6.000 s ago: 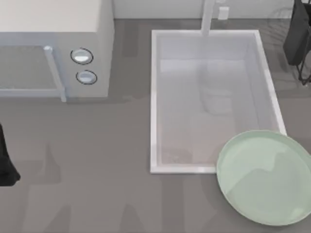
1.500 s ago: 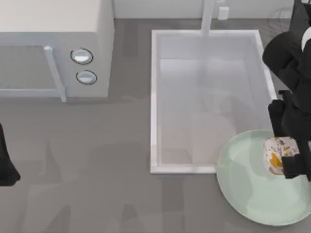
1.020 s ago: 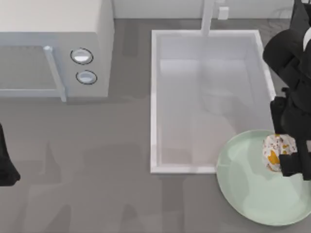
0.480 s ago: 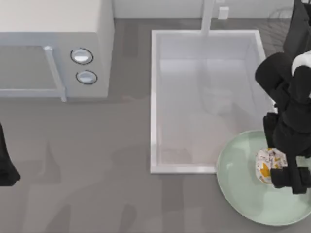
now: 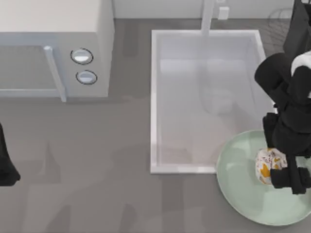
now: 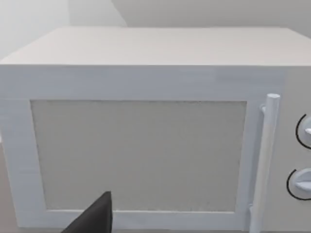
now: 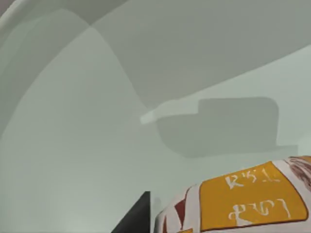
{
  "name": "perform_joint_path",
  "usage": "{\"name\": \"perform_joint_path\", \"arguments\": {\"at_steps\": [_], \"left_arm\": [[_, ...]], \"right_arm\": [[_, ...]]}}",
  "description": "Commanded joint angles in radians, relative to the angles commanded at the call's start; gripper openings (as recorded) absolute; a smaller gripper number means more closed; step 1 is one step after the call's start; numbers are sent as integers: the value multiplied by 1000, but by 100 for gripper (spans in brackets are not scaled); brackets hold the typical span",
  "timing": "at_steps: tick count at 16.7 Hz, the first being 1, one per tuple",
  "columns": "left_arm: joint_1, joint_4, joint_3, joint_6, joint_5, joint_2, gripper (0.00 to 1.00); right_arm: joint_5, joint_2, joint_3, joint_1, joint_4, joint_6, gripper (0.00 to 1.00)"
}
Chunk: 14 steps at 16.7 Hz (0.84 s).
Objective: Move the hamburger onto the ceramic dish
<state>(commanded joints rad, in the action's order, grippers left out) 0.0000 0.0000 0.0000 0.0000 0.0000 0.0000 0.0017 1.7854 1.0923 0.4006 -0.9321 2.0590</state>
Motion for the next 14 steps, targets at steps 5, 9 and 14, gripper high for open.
{"name": "perform_joint_path", "arguments": {"at_steps": [5,9,14], "left_arm": [[0,0,0,0,0,0,100],[0,0,0,0,0,0,100],[0,0,0,0,0,0,100]], "right_arm": [[0,0,0,0,0,0,75],[0,0,0,0,0,0,100],[0,0,0,0,0,0,100]]}}
